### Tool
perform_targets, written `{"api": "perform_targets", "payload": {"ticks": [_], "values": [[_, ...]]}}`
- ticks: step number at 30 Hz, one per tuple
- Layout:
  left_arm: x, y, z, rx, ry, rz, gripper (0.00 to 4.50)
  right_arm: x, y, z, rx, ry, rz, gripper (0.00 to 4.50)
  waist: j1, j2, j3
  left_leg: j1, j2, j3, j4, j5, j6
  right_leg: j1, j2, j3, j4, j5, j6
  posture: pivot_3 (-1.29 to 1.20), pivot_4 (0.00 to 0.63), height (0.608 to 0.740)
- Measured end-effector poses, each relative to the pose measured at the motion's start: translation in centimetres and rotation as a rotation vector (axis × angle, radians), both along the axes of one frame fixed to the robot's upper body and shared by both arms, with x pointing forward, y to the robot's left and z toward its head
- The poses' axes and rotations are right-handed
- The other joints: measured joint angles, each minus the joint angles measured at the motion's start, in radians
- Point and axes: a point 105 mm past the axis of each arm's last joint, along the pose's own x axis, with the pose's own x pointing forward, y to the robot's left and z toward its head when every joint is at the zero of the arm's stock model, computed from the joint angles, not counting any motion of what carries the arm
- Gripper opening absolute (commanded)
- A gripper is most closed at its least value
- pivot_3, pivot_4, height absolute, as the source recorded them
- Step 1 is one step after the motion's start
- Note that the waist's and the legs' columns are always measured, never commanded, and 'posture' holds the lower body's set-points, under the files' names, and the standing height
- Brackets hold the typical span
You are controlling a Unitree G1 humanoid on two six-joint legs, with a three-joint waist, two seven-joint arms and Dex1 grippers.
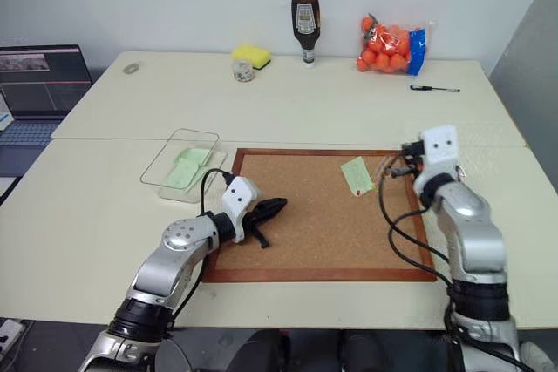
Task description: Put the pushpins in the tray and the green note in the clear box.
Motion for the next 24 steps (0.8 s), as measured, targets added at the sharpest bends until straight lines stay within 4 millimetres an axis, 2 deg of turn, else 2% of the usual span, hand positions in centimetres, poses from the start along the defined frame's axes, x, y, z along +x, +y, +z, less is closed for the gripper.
{"api": "perform_targets", "payload": {"ticks": [3,7,11,19,21,22,24], "values": [[0.0,0.0,-0.1,-0.001,0.000,-0.006,0.00,-0.5,-1.5,-0.9,-0.030,0.036,-0.054,0.04,-0.001,0.000,0.000,0.001,0.000,0.000,-0.001,0.000,0.000,0.000,0.000,0.000,0.000,0.000,0.000,0.00,0.150,0.740],[0.1,-0.2,-0.1,-0.005,-0.001,-0.021,0.00,-0.3,-2.4,-1.2,-0.044,0.055,-0.086,0.04,-0.002,0.000,0.000,0.001,0.000,0.000,-0.002,0.000,0.000,0.000,0.000,0.000,0.000,0.000,0.001,0.00,0.150,0.740],[0.2,-0.4,0.1,-0.008,-0.003,-0.038,0.00,0.3,-3.2,-2.2,-0.037,0.098,-0.113,0.04,-0.001,0.000,0.000,0.000,0.000,0.000,-0.002,0.000,0.001,0.000,0.000,0.000,0.000,0.000,0.001,0.00,0.150,0.740],[0.1,-0.7,0.0,-0.015,-0.002,-0.046,0.00,1.7,-5.3,-2.9,-0.059,0.122,-0.181,0.04,0.000,0.000,0.000,0.001,0.000,0.001,-0.003,0.000,0.001,0.000,0.000,0.000,-0.001,0.002,-0.003,0.00,0.150,0.740],[0.1,-0.7,0.0,-0.015,-0.001,-0.046,0.00,2.0,-5.6,-3.1,-0.056,0.127,-0.188,0.47,-0.001,0.000,0.000,0.001,0.000,0.001,-0.004,0.000,0.001,0.000,0.000,0.000,-0.001,0.002,-0.004,0.00,0.150,0.740],[0.1,-0.7,0.0,-0.016,-0.001,-0.046,0.00,2.1,-5.7,-3.3,-0.052,0.133,-0.192,0.55,-0.001,0.000,0.000,0.001,0.000,0.001,-0.004,0.000,0.001,0.000,0.000,0.000,-0.001,0.002,-0.004,0.00,0.150,0.740],[0.1,-0.7,0.0,-0.016,-0.001,-0.046,0.00,2.2,-5.9,-3.5,-0.047,0.139,-0.195,1.03,-0.001,0.000,0.000,0.001,0.000,0.001,-0.004,0.000,0.001,0.000,0.000,0.000,-0.001,0.002,-0.004,0.00,0.150,0.740]]}}
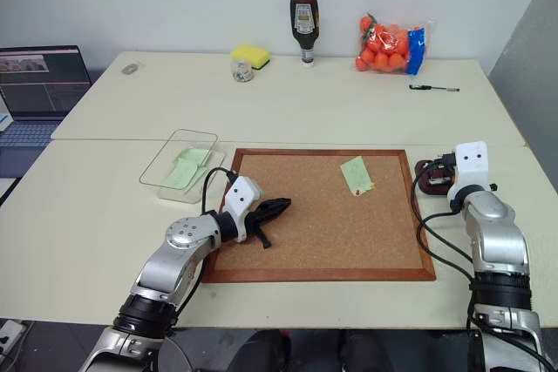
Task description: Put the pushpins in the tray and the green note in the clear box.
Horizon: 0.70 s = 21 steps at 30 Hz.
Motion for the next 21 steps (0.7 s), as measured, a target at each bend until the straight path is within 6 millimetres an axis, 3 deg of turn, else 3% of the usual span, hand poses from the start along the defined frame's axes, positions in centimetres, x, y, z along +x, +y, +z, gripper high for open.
{"api": "perform_targets", "payload": {"ticks": [3,9,14,21], "values": [[0.0,0.0,0.0,0.000,0.000,0.000,0.00,0.0,-0.3,-0.2,0.007,0.004,-0.009,1.84,0.000,0.000,0.000,0.000,0.000,0.000,0.000,0.000,0.000,0.000,0.000,0.000,0.000,0.000,0.000,0.00,0.150,0.740],[0.0,0.0,0.0,0.000,0.000,0.000,0.00,0.0,-0.4,-0.1,0.021,-0.003,-0.014,2.95,0.000,0.000,0.000,0.000,0.000,0.000,0.000,0.000,0.000,0.000,0.000,0.000,0.000,0.000,0.000,0.00,0.150,0.740],[0.0,0.0,0.0,0.001,-0.002,0.000,0.00,-0.1,-0.2,0.3,0.039,-0.023,-0.002,2.95,0.000,0.000,0.000,0.000,0.000,0.000,0.000,0.000,0.000,0.000,0.000,0.000,0.000,0.000,0.000,0.00,0.150,0.740],[0.0,0.0,0.1,0.002,-0.009,-0.001,0.00,-2.1,3.1,2.5,0.070,-0.120,0.162,2.95,0.000,0.000,0.000,0.000,0.000,0.000,-0.002,0.000,0.000,0.000,0.000,0.000,-0.001,-0.002,0.004,0.00,0.150,0.740]]}}
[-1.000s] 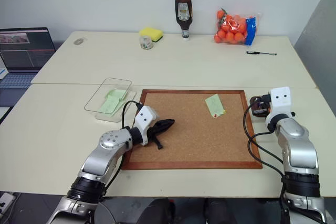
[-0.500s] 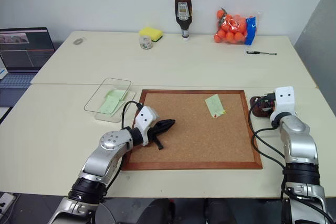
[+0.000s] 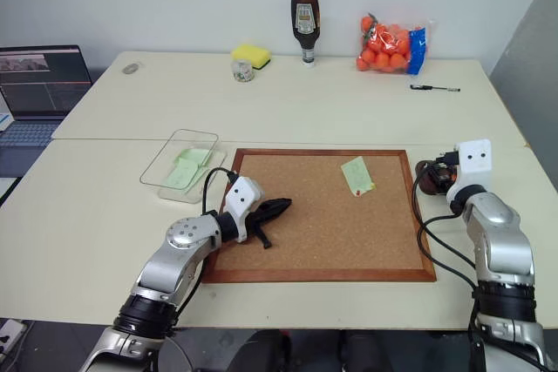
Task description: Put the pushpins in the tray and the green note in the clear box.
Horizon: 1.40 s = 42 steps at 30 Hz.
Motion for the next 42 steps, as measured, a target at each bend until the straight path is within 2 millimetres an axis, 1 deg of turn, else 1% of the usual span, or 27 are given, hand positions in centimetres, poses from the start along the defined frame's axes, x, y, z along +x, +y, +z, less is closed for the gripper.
{"api": "perform_targets", "payload": {"ticks": [3,4,5,6,7,10,13,15,19,23,29,30,32,35,37,41,42], "values": [[-0.1,0.1,-0.1,0.000,0.001,0.001,0.00,-2.0,2.9,-0.2,0.007,-0.015,0.111,2.95,0.001,0.000,0.000,0.001,0.001,-0.001,-0.003,0.000,0.000,0.000,0.000,0.000,-0.001,-0.001,0.001,0.00,0.150,0.740],[0.0,0.1,0.0,0.000,-0.001,0.002,0.00,-2.6,4.7,-0.9,0.015,0.002,0.175,2.95,-0.001,0.000,0.000,0.001,0.001,0.000,-0.003,0.000,0.000,0.000,0.000,0.000,-0.001,-0.001,0.001,0.00,0.150,0.740],[0.0,0.1,0.0,0.000,-0.001,0.002,0.00,-2.7,5.3,-1.1,0.016,0.006,0.190,2.95,-0.001,0.000,0.000,0.001,0.001,0.000,-0.003,0.000,0.000,0.000,0.000,0.000,-0.001,-0.001,0.001,0.00,0.150,0.740],[0.0,0.1,0.0,0.000,-0.001,0.003,0.00,-3.2,6.8,-1.8,0.021,0.021,0.234,2.95,-0.001,0.000,0.000,0.001,0.001,0.000,-0.003,0.000,0.000,0.000,0.000,0.000,-0.001,-0.001,0.001,0.00,0.150,0.740],[0.0,0.1,0.0,0.001,-0.001,0.003,0.00,-3.3,7.6,-2.2,0.017,0.023,0.254,2.95,-0.001,0.000,0.000,0.001,0.001,0.000,-0.003,0.000,0.000,0.000,0.000,0.000,-0.001,-0.001,0.002,0.00,0.150,0.740],[0.0,0.0,-0.1,0.001,-0.001,0.001,0.00,-3.4,9.4,-2.5,0.005,0.006,0.303,2.95,-0.002,0.000,0.000,0.001,0.000,0.000,-0.003,0.000,0.000,0.000,0.000,0.000,-0.001,-0.001,0.002,0.00,0.150,0.740],[-0.1,0.0,-0.1,0.001,-0.001,0.000,0.00,-2.9,9.9,-2.8,0.004,0.009,0.313,2.95,-0.002,0.000,0.000,0.001,0.000,0.000,-0.003,0.000,-0.001,0.000,0.000,0.000,-0.001,-0.001,0.002,0.00,0.150,0.740],[-0.1,0.0,0.0,0.001,-0.001,0.000,0.00,-2.1,9.8,-3.2,0.005,0.020,0.292,2.95,-0.002,0.000,0.000,0.001,0.000,0.000,-0.003,0.001,-0.001,0.000,0.000,0.000,-0.001,-0.001,0.001,0.00,0.150,0.740],[-0.1,0.0,0.0,0.001,0.000,-0.002,0.00,-1.2,9.4,-3.5,-0.004,0.031,0.270,2.95,-0.003,0.000,0.000,0.001,0.000,0.000,-0.003,0.001,-0.001,0.000,0.000,0.000,-0.001,0.000,0.000,0.00,0.150,0.740],[-0.1,0.0,0.0,0.001,0.000,-0.001,0.00,-0.9,9.2,-4.1,-0.010,0.048,0.265,2.95,-0.003,0.000,0.000,0.001,0.000,0.000,-0.003,0.001,-0.001,0.000,0.000,0.000,-0.001,0.000,0.000,0.00,0.150,0.740],[-0.1,0.0,0.0,0.001,0.000,0.000,0.00,-0.7,9.5,-4.8,-0.022,0.069,0.284,2.95,-0.003,0.000,0.000,0.001,0.000,0.000,-0.003,0.001,-0.001,0.000,0.000,0.000,-0.001,0.000,0.000,0.00,0.150,0.740],[-0.1,0.0,0.0,0.001,0.000,0.000,0.00,-0.6,9.6,-4.9,-0.022,0.071,0.286,2.59,-0.003,0.000,0.000,0.001,0.000,0.000,-0.003,0.001,-0.001,0.000,0.000,0.000,-0.001,0.000,0.000,0.00,0.150,0.740],[-0.1,0.0,-0.1,0.001,0.000,-0.001,0.00,-0.6,9.8,-4.9,-0.020,0.069,0.294,2.30,-0.003,0.000,0.000,0.001,0.000,0.000,-0.003,0.001,-0.001,0.000,0.000,0.000,-0.001,0.001,-0.002,0.00,0.150,0.740],[-0.1,0.0,-0.1,0.001,0.000,0.000,0.00,-0.5,9.8,-4.8,-0.020,0.066,0.295,1.66,-0.003,0.000,0.000,0.001,0.000,0.000,-0.003,0.001,-0.001,0.000,0.000,0.000,-0.001,0.002,-0.003,0.00,0.150,0.740],[-0.1,0.0,-0.1,0.001,0.001,0.000,0.00,-0.4,9.8,-4.9,-0.019,0.070,0.293,1.13,-0.003,0.000,0.000,0.001,0.000,0.000,-0.003,0.001,-0.001,0.000,0.000,0.000,0.000,0.002,-0.003,0.00,0.150,0.740],[-0.1,0.0,0.0,0.001,0.000,-0.001,0.00,-0.3,9.8,-5.2,-0.016,0.079,0.291,0.39,-0.003,0.000,0.000,0.001,0.000,0.000,-0.003,0.001,-0.001,0.000,0.000,0.000,-0.001,0.002,-0.003,0.00,0.150,0.740],[-0.1,0.0,0.0,0.001,0.000,-0.001,0.00,-0.4,9.9,-5.3,-0.015,0.080,0.295,0.13,-0.003,0.000,0.000,0.001,0.000,0.000,-0.003,0.001,-0.001,0.000,0.000,0.000,0.000,0.002,-0.003,0.00,0.150,0.740]]}}
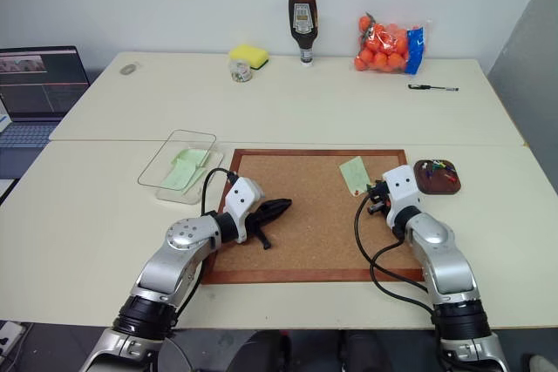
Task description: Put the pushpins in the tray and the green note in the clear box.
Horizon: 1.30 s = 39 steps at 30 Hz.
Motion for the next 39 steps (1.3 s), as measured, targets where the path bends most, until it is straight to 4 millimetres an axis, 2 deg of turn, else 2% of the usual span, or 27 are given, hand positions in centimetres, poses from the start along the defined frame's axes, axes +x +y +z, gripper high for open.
{"api": "perform_targets", "payload": {"ticks": [8,14,20,27,30,34,36,39], "values": [[0.0,0.0,0.0,0.000,-0.001,-0.001,0.00,-0.1,0.1,0.1,0.006,-0.004,0.005,0.04,0.000,0.000,0.000,0.000,0.000,0.000,0.000,0.000,0.000,0.000,0.000,0.000,0.000,0.000,0.000,0.00,0.150,0.740],[-0.2,-0.1,0.0,-0.001,0.000,-0.005,0.00,-0.9,-0.2,0.2,0.038,-0.015,0.008,0.04,0.000,0.000,0.000,0.000,0.000,0.000,0.000,0.000,0.000,0.000,0.000,0.000,0.000,0.000,0.000,0.00,0.150,0.740],[-0.2,-0.1,-0.1,0.001,0.000,-0.004,0.00,-1.6,0.5,2.1,0.124,-0.100,0.024,0.04,0.000,0.000,0.000,0.000,0.000,0.000,0.000,0.000,0.000,0.000,0.000,0.000,0.001,-0.001,0.001,0.00,0.150,0.740],[-0.2,-0.1,-0.1,0.003,0.001,-0.004,0.00,-1.5,-0.3,2.8,0.138,-0.126,-0.010,0.04,0.000,0.000,0.000,0.001,0.000,0.000,0.000,0.000,0.000,0.000,0.000,0.000,0.001,0.000,0.000,0.00,0.150,0.740],[-0.2,-0.1,-0.1,0.003,0.002,-0.004,0.00,-1.4,-1.9,3.6,0.138,-0.156,-0.073,0.04,0.000,0.000,0.000,0.001,0.000,0.000,0.000,0.000,0.000,0.000,0.000,0.000,0.001,0.000,0.000,0.00,0.150,0.740],[-0.2,-0.1,-0.1,0.003,0.001,-0.005,0.00,-1.3,-6.7,4.6,0.058,-0.189,-0.234,0.04,0.000,0.000,0.000,0.001,0.000,0.001,0.000,0.000,0.000,0.000,0.000,0.000,0.001,0.000,0.000,0.00,0.150,0.740],[-0.2,0.0,-0.1,0.005,0.002,-0.003,0.00,-1.2,-8.4,4.4,0.006,-0.172,-0.293,0.04,0.000,0.000,0.000,0.001,0.000,0.001,0.000,0.000,0.000,0.000,0.000,0.001,0.001,0.000,0.000,0.00,0.150,0.740],[-0.2,0.1,-0.1,0.006,0.001,0.002,0.00,-0.8,-9.7,3.6,-0.021,-0.129,-0.343,0.04,0.000,0.000,0.000,0.002,0.000,0.002,0.000,0.000,0.000,0.000,0.000,0.001,0.003,0.000,0.000,0.00,0.150,0.740]]}}
